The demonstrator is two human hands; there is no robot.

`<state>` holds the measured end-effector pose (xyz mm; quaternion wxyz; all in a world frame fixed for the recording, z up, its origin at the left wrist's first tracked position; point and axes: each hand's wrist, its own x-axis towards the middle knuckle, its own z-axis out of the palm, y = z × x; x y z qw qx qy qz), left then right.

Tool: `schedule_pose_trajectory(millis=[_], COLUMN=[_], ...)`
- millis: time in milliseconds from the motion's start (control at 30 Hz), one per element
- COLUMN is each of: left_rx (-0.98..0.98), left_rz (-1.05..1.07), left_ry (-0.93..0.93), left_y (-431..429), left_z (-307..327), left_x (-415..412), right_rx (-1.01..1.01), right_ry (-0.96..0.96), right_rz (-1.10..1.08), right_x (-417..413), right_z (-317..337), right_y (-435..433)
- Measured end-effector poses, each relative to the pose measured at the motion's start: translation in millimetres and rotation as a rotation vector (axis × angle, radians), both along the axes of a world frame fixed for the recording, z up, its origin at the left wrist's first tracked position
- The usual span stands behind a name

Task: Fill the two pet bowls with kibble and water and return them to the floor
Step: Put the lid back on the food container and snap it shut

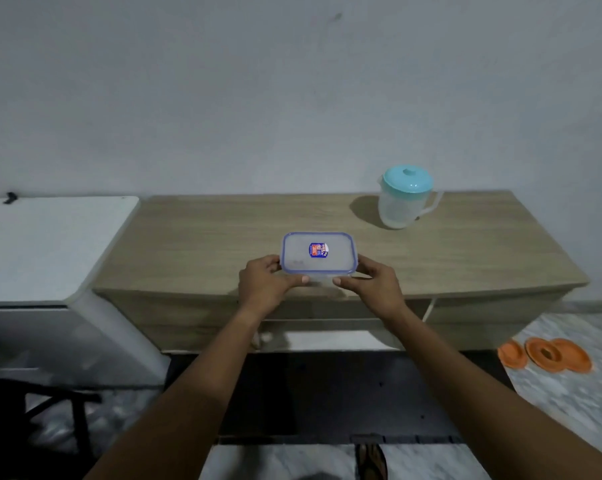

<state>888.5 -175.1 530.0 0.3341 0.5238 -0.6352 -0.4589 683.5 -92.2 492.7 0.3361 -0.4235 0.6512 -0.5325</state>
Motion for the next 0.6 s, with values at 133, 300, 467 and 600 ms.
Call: schedule_pose_trajectory(millis=[133,300,467,600], left_rx=[0.040,0.097,0.208,0.260], left_rz=[-0.025,-0.033,-0.010,0.048], left_ry=[0.017,0.008,0.028,0.017], left_y=[29,52,64,58], left_z=[-15,-56,-98,-140], left_x=[27,55,72,75], right_rx=[0.056,0.127,0.242,0.310], right_ry=[-0.014,-0.012,-0.027,-0.041], right_rz=[-0.004,0.028,0.065,0.082], right_x=[26,49,61,65], right_z=[-13,-41,-80,-129], right_y=[29,55,62,47])
